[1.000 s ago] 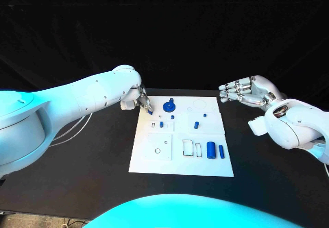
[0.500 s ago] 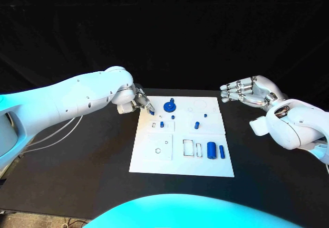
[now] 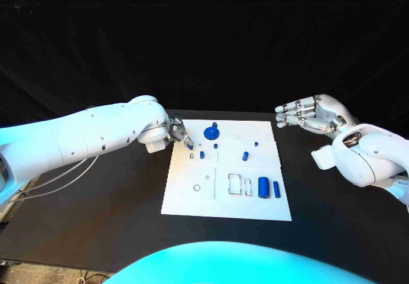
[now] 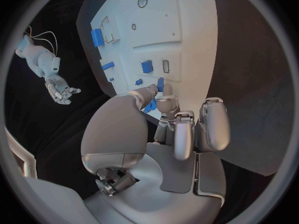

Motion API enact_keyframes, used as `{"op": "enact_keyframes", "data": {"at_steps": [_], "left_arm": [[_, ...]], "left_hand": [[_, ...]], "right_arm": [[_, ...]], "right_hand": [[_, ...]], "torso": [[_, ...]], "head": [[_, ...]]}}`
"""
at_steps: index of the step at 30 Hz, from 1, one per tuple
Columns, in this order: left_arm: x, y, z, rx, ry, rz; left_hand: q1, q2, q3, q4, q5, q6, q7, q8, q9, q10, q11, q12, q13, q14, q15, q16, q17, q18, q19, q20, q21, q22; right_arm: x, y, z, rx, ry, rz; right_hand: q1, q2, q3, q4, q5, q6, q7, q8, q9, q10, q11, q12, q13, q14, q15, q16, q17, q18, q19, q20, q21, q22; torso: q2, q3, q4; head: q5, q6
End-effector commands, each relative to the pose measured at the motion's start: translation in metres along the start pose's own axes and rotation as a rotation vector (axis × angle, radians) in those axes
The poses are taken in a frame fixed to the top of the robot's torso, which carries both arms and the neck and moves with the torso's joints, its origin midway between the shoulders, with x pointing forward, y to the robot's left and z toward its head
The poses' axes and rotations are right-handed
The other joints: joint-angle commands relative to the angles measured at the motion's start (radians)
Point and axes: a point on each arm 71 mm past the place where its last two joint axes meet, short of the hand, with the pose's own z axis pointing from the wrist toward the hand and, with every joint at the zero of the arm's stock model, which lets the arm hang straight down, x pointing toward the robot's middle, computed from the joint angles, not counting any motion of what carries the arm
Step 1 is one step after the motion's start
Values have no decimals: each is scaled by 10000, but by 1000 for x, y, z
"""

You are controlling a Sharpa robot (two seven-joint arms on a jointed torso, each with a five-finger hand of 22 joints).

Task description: Assemble the parts on the task board

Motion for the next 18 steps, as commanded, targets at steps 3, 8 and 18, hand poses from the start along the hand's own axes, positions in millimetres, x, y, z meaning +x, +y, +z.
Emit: {"op": "enact_keyframes", "data": {"at_steps": [3,8,18], "left_arm": [[4,1,-3,-73,-892,254],[14,2,-3,-74,-858,230],[25,5,-3,-124,-608,256]], "left_hand": [[-37,-151,1365,-1287,-25,277,-165,49,80,147,-15,91,75,1054,-107,31,2635,-92,118,-12,54,110],[-49,-164,1378,-1288,-24,288,-172,56,84,173,-22,107,93,1054,-113,31,2635,-96,128,-17,63,124],[-59,-173,1386,-1289,-24,297,-178,61,88,191,-27,119,108,1054,-118,31,2635,-98,134,-21,69,133]], "right_arm": [[0,0,-1,-102,93,-5],[0,0,-1,-103,103,-1],[0,0,-1,-107,89,0]], "right_hand": [[-25,-69,72,6,21,-84,-7,-18,-12,-56,3,66,-14,-57,12,-10,-8,162,-49,-1,33,-9],[-25,-69,72,6,21,-84,-7,-18,-12,-56,3,66,-14,-57,12,-10,-8,162,-49,-1,33,-9],[-25,-69,72,6,21,-84,-7,-18,-12,-56,3,66,-14,-57,12,-10,-8,162,-49,-1,33,-9]], "torso": [[3,5,-11],[2,5,3],[4,9,-26]], "head": [[31,2],[35,2],[56,2]]}}
